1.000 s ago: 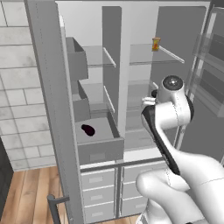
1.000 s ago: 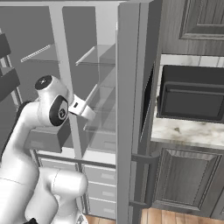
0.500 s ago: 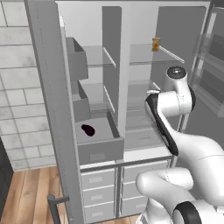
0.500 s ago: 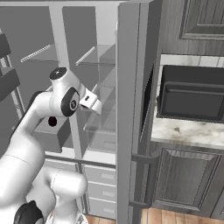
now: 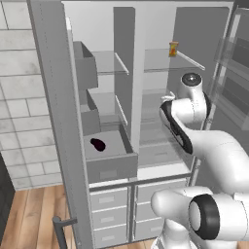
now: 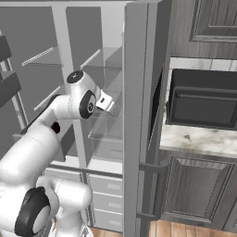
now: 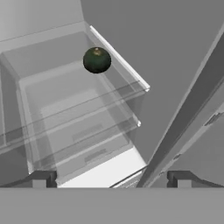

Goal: Take the squash and eggplant from the fridge shelf and place them in the freezer drawer to begin freezing them.

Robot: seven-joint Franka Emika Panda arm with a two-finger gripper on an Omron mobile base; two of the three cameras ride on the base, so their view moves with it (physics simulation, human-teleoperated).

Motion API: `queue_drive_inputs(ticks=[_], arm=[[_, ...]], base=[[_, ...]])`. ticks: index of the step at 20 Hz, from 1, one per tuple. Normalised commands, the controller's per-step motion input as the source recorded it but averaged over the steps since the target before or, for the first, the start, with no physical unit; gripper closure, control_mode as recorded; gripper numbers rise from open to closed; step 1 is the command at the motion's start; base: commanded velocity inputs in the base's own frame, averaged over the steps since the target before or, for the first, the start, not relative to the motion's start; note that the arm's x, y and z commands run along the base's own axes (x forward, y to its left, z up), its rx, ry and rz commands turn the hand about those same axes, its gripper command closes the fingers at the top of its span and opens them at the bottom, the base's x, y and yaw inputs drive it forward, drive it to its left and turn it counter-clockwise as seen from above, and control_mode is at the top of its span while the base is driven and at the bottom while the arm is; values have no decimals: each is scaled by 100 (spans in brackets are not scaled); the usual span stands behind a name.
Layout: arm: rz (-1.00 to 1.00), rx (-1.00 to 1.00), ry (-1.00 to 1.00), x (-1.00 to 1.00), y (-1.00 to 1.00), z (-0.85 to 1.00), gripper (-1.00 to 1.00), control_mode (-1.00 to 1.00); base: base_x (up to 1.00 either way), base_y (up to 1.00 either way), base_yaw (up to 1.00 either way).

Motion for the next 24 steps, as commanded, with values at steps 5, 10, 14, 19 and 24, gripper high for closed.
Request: queue_drive_inputs(ticks=[5, 10, 14, 19, 24], arm=[[0, 0, 0, 59, -21, -18, -100, -100], [0, 0, 0, 64, -23, -35, -100, -100], [0, 0, 0, 59, -19, -24, -100, -100], [0, 0, 0, 49, -15, -10, -100, -100], [-1, 0, 0, 45, -12, 0, -100, -100]], base=[[0, 0, 0], [0, 0, 0], [0, 0, 0], [0, 0, 0], [0, 0, 0]])
